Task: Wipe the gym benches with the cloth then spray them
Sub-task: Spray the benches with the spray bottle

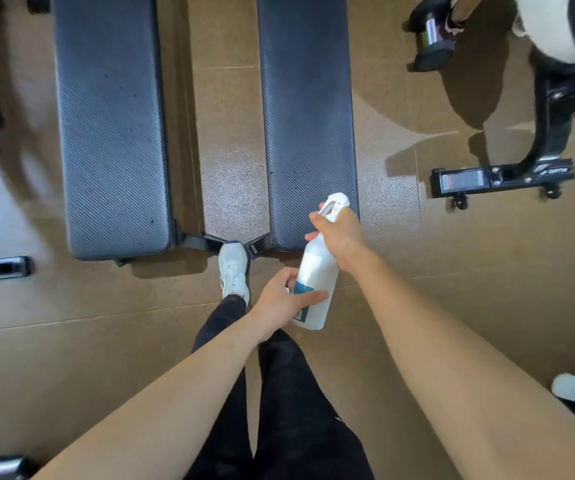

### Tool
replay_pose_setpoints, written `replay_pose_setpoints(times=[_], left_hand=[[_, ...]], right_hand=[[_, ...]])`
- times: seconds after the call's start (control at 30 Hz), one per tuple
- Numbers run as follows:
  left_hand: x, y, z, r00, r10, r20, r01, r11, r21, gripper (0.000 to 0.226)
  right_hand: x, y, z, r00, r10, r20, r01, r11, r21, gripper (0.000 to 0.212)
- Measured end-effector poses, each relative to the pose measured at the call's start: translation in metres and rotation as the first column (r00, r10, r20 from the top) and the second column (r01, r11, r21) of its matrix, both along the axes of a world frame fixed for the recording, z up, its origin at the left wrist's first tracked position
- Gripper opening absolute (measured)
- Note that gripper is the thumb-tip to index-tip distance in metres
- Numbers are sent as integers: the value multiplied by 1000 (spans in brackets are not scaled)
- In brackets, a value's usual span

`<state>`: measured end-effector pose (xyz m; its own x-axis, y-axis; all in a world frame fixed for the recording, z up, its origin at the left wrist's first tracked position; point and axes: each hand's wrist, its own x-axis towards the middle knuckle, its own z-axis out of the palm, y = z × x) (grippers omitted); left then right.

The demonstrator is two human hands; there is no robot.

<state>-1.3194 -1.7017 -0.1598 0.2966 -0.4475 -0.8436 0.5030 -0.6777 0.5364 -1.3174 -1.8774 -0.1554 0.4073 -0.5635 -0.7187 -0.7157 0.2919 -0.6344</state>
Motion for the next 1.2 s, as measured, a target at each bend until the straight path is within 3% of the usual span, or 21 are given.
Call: replay_pose_setpoints(times=[0.2,0.33,0.43,0.53,0.73,0.9,1.07,1.2], left_hand=[[0,-19,-5,1000,5,-17,-6,999,-47,55],[8,-28,-2,998,-20,-65,17,999,-48,52],[15,-33,-3,997,-14,-78,11,999,-46,53],[25,-38,-2,998,10,-64,-13,999,-46,54],[63,-59,3,994,105,-4,-105,989,-108,62],[78,-80,10,991,131,-33,-135,979,-153,45],[85,-92,12,994,107,14,-104,986,-134,47],[105,-101,6,998,34,46,-29,995,-97,50]], right_hand=[[1,-13,-19,999,-1,-39,-3,995,-102,14],[13,-26,-17,993,25,-117,-30,999,-41,10],[21,-32,-18,990,36,-139,-36,999,0,20],[34,-34,-17,993,6,-114,-9,999,-31,11],[74,-56,5,998,65,-7,-65,991,-120,12],[97,-79,14,995,88,53,-84,993,-77,11],[104,-88,5,995,99,-4,-99,984,-146,17],[116,-96,0,994,100,34,-98,993,-72,12]])
